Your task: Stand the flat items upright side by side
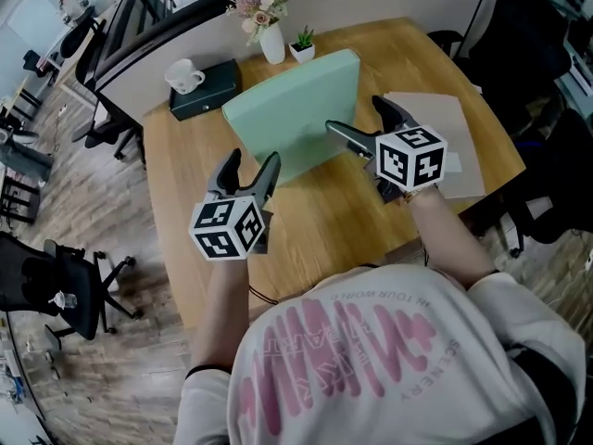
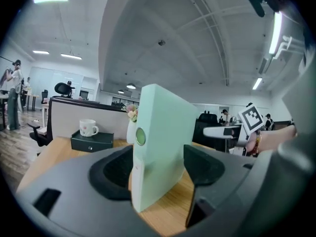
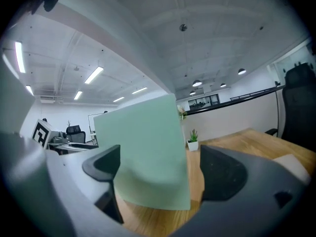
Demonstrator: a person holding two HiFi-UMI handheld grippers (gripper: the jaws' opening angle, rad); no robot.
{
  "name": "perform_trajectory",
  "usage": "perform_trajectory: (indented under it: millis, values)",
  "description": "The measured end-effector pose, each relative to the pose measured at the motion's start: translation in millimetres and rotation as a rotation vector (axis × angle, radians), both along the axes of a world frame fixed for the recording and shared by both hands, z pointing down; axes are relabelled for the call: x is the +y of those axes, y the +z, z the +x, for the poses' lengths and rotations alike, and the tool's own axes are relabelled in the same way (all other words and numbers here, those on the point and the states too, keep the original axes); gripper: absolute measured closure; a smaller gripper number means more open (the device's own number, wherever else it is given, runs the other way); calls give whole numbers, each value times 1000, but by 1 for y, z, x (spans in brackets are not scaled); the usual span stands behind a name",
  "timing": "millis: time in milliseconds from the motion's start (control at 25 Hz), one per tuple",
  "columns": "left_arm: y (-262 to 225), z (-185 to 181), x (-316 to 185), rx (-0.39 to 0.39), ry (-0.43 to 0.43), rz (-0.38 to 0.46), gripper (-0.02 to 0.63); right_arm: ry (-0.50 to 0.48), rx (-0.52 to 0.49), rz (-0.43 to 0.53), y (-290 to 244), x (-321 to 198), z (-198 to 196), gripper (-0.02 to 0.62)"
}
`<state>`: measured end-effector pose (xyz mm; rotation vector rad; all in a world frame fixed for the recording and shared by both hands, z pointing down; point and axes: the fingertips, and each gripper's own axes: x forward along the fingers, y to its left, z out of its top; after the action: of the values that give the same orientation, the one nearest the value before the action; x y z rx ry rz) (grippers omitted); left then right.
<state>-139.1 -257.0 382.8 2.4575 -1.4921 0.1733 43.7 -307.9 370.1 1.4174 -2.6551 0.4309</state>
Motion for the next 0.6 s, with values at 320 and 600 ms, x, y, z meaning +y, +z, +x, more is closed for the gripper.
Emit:
perform_trajectory:
  millis: [320, 600]
  values:
    - [40, 1, 52, 137, 7, -145, 286, 125, -56, -93, 33, 48, 47, 135]
    - [90, 67, 75, 131, 181, -257, 322, 252, -58, -174, 70, 95, 104, 158]
